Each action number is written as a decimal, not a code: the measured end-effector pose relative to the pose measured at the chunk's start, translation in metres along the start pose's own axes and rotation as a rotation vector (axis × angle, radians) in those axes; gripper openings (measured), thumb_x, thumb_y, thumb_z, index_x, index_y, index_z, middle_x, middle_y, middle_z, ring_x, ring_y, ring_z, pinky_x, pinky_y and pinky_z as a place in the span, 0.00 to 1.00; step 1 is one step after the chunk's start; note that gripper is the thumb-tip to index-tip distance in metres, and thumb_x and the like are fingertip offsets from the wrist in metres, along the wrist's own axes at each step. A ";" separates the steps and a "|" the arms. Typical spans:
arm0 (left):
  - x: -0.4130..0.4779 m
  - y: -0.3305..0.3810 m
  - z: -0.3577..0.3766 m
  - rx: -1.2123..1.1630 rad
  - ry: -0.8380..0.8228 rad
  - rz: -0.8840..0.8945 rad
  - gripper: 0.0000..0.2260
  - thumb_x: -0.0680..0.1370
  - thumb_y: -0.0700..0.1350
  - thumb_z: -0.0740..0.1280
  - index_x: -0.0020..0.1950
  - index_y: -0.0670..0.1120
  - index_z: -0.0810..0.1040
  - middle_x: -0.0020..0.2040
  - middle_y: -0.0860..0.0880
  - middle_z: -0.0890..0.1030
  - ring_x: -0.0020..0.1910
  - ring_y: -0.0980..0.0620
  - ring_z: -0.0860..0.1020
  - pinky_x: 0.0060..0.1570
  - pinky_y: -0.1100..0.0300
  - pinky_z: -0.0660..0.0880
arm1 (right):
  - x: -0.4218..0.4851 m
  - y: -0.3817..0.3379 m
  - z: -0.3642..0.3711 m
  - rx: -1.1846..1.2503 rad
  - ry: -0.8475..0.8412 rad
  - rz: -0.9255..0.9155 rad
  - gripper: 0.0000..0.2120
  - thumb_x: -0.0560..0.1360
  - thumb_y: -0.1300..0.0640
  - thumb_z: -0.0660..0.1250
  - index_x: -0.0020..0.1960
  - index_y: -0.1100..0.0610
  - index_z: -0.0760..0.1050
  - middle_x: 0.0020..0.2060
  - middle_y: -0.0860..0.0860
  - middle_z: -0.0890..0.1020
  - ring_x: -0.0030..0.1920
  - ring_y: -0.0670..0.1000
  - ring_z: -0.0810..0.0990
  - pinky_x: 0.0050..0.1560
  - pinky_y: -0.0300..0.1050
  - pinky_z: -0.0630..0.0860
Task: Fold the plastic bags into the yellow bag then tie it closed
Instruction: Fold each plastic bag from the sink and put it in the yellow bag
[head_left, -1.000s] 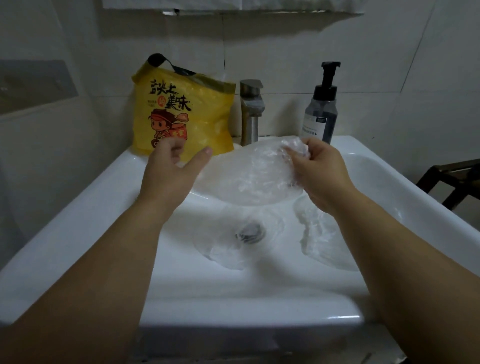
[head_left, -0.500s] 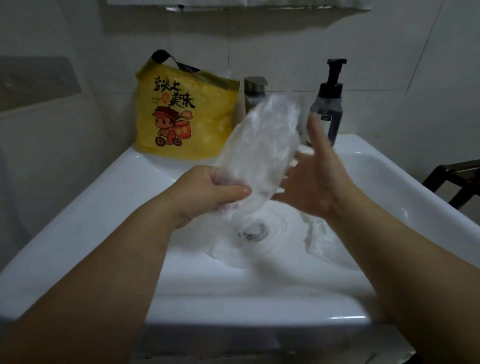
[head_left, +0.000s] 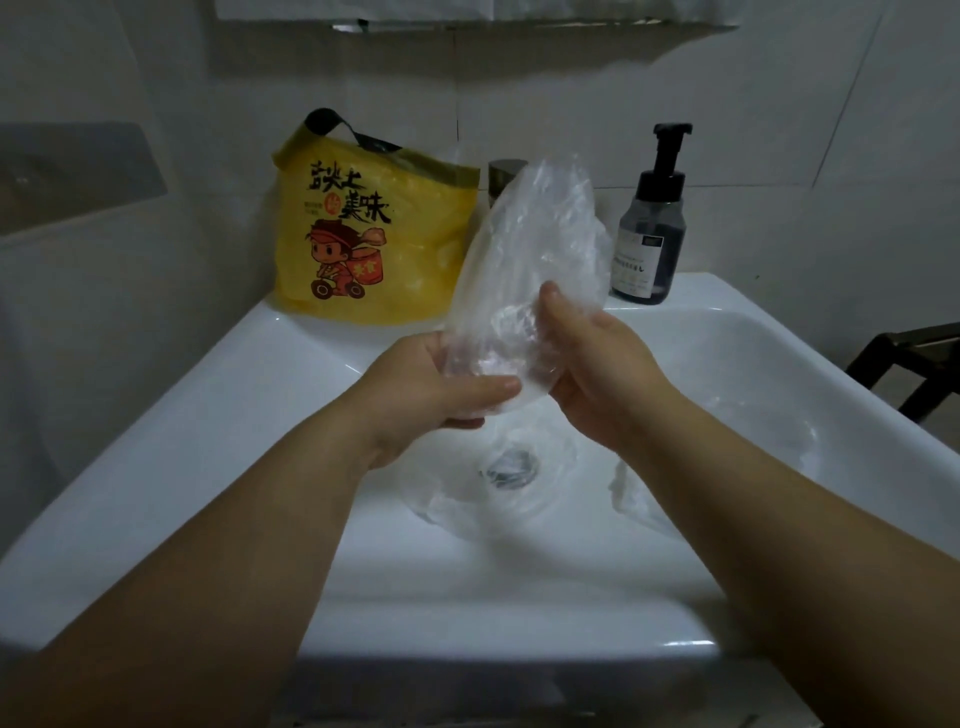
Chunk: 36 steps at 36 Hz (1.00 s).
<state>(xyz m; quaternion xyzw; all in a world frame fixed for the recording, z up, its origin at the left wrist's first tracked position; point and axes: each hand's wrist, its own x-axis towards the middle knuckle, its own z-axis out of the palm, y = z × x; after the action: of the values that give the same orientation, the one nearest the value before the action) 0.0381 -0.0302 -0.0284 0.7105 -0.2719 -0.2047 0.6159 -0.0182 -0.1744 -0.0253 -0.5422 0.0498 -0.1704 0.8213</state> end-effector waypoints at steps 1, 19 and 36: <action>0.000 0.000 0.001 0.008 -0.003 -0.020 0.11 0.68 0.40 0.75 0.49 0.45 0.81 0.37 0.52 0.84 0.37 0.57 0.83 0.36 0.66 0.77 | 0.001 -0.001 -0.001 0.020 -0.030 -0.011 0.20 0.80 0.50 0.60 0.66 0.63 0.71 0.56 0.59 0.82 0.55 0.56 0.82 0.58 0.50 0.78; -0.006 0.001 -0.001 0.130 -0.262 -0.211 0.02 0.72 0.37 0.72 0.43 0.42 0.82 0.36 0.49 0.85 0.30 0.59 0.79 0.30 0.68 0.74 | 0.012 -0.019 -0.019 0.093 -0.303 0.214 0.14 0.77 0.49 0.58 0.53 0.58 0.75 0.43 0.53 0.81 0.46 0.51 0.80 0.51 0.47 0.76; 0.001 0.003 -0.004 -0.081 -0.044 -0.143 0.13 0.70 0.41 0.73 0.52 0.39 0.81 0.44 0.43 0.84 0.43 0.48 0.82 0.49 0.54 0.79 | 0.004 -0.003 -0.011 -0.196 -0.329 0.320 0.26 0.76 0.45 0.60 0.67 0.61 0.71 0.60 0.60 0.79 0.60 0.60 0.79 0.62 0.55 0.75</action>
<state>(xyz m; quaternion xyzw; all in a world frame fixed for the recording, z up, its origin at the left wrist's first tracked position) 0.0416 -0.0280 -0.0249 0.6978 -0.2253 -0.2747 0.6220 -0.0183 -0.1865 -0.0264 -0.6249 0.0172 0.0581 0.7784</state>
